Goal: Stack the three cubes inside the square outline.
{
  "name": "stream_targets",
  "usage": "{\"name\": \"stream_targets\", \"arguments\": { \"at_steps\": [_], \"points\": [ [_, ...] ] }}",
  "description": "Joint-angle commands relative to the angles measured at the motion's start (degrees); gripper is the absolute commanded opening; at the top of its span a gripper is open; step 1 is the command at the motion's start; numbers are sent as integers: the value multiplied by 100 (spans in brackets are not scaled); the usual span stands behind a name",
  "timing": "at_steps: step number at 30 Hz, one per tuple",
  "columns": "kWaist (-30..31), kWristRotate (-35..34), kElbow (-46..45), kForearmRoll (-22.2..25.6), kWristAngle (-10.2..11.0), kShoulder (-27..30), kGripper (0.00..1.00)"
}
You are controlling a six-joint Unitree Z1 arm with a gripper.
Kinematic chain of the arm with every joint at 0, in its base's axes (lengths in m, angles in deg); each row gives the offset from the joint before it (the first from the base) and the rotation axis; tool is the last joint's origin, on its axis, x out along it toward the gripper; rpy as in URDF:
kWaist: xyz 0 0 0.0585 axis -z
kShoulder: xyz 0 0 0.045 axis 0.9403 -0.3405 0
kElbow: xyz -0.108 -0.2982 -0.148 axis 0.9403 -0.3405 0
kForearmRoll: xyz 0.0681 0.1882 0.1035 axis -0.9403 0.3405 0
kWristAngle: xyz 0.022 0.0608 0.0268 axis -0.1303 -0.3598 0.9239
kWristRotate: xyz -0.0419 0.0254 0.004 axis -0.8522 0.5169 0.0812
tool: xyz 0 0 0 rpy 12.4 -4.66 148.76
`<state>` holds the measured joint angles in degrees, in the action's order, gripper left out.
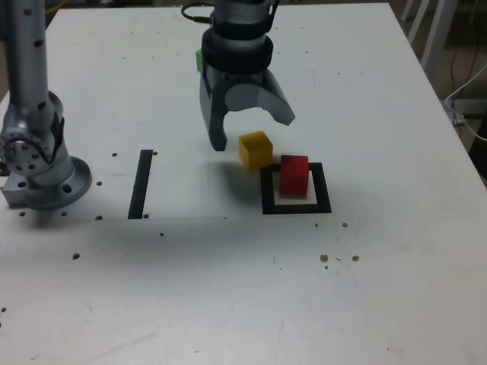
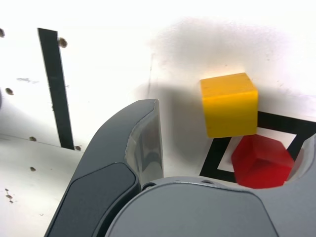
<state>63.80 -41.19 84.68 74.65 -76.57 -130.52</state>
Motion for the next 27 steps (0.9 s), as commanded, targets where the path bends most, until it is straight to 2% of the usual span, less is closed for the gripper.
{"name": "stream_targets", "arguments": {
  "at_steps": [1,9,14,21,27],
  "points": [
    [-36,42,8,-41,-32,-88,99],
    [-235,301,36,-142,-231,-412,95],
    [-351,457,123,-136,-325,-585,88],
    [-450,655,273,-132,-451,-856,68],
    [-452,672,368,-147,-370,-952,41]
  ]
}}
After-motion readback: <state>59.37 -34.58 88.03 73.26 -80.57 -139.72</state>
